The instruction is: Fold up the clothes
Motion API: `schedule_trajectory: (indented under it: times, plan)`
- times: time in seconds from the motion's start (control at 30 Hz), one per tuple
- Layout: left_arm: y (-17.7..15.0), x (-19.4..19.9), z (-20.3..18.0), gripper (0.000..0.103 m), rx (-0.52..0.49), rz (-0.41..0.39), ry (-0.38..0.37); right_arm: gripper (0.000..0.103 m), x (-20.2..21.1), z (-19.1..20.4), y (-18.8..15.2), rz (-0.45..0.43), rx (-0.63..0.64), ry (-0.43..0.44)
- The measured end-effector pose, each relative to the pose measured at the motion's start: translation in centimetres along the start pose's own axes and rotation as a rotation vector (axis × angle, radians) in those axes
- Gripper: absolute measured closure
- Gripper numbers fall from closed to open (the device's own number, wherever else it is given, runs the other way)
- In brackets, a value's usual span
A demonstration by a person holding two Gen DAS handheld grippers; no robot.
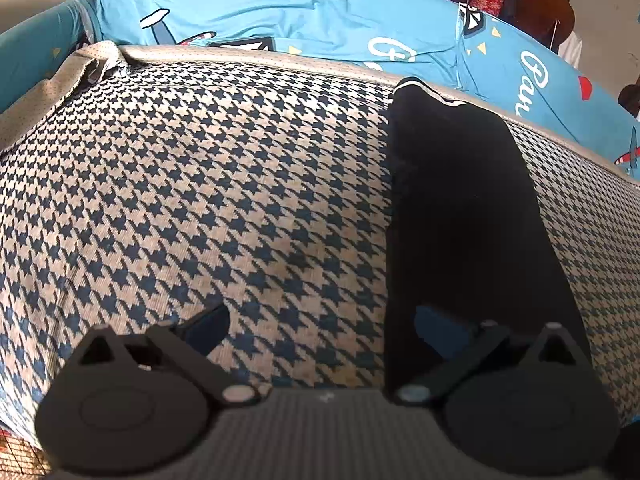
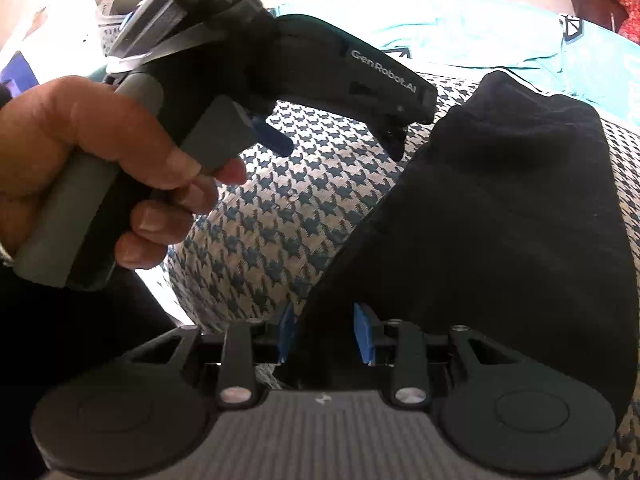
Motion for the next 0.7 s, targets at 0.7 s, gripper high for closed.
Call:
schedule_trajectory:
  times: [0.7]
  plan:
    - [0.1, -0.2, -0.3, 0.000, -0.010, 0.001, 0.009, 0.086, 0.3, 0.6, 0.5, -0.043, 0.049, -0.045]
Point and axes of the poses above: each gripper's, at about its wrist camera, not at the fingertips, and x roughly against the way its jaws point, z to its left, y to its top, the point moved 2 cm from there along -x, roughly the way its jaws point, and after that the axes turned 8 degrees about -x, right-handed, at the moved point
